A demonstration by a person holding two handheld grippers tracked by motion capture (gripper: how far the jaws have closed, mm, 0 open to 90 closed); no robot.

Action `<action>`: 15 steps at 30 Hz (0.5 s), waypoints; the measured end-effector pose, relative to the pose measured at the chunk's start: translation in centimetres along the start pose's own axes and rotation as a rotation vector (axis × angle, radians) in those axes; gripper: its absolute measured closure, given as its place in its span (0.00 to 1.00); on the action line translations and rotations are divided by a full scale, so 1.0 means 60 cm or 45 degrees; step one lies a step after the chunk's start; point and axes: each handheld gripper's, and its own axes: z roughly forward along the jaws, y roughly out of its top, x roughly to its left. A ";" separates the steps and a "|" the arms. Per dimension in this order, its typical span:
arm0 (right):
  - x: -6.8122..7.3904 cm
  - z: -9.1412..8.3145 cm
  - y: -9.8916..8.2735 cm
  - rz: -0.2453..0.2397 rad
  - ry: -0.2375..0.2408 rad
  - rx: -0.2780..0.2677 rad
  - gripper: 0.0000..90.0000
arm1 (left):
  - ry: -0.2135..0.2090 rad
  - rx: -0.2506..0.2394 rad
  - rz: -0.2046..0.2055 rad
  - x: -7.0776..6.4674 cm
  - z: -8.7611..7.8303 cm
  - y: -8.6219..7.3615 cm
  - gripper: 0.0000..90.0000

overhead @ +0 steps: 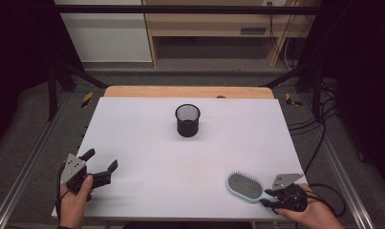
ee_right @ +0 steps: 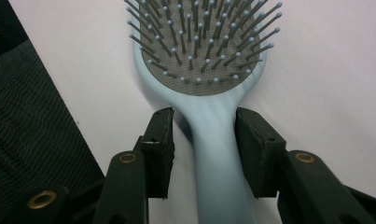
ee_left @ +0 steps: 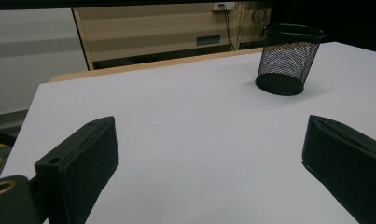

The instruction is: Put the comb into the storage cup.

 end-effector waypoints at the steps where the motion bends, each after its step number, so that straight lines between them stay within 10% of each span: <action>1: 0.000 0.000 0.000 -0.003 0.002 0.001 0.66 | 0.000 0.000 0.002 0.000 0.000 0.000 0.04; 15: 0.004 -0.001 0.002 -0.032 0.012 0.003 0.77 | 0.000 -0.008 -0.007 0.001 -0.002 0.001 0.04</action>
